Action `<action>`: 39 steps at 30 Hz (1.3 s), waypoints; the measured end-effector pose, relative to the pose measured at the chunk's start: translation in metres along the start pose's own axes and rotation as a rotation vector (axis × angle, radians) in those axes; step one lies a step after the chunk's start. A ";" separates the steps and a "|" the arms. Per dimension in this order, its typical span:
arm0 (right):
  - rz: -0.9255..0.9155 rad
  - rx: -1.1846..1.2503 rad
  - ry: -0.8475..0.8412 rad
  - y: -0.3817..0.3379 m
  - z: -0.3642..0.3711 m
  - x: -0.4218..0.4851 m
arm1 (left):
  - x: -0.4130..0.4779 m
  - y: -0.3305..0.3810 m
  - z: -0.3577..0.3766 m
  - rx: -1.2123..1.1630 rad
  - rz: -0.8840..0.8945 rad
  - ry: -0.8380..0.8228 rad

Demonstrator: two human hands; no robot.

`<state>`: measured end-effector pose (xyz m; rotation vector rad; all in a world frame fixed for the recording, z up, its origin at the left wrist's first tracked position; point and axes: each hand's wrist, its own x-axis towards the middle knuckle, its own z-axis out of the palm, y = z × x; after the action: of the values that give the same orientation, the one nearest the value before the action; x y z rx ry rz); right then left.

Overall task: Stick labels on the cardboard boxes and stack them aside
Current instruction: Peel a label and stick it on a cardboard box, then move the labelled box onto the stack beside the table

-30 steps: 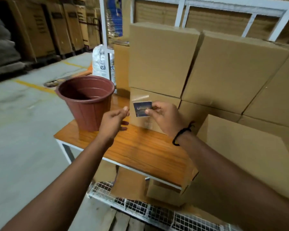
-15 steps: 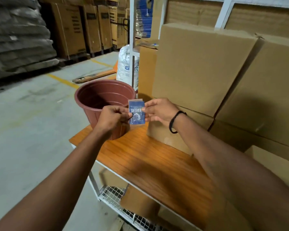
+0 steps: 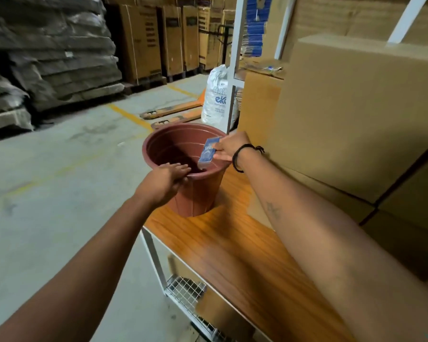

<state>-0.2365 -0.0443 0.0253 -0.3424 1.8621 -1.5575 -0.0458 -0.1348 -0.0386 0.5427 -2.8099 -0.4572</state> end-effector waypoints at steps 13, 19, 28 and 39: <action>-0.003 0.060 0.112 0.007 -0.002 -0.020 | 0.004 -0.020 0.015 0.009 0.188 0.162; -0.144 -0.113 0.331 0.036 -0.060 -0.101 | -0.001 0.023 0.047 -0.001 0.413 0.274; -0.157 -0.307 0.777 0.102 -0.169 -0.283 | -0.056 0.189 0.112 -0.224 0.830 -0.076; -0.179 -0.483 0.983 0.184 -0.290 -0.442 | -0.136 0.357 0.122 -0.616 0.792 -0.250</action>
<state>-0.0573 0.4855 0.0125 0.0987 3.0521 -1.4867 -0.0723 0.2649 -0.0510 -0.7578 -2.5808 -1.1670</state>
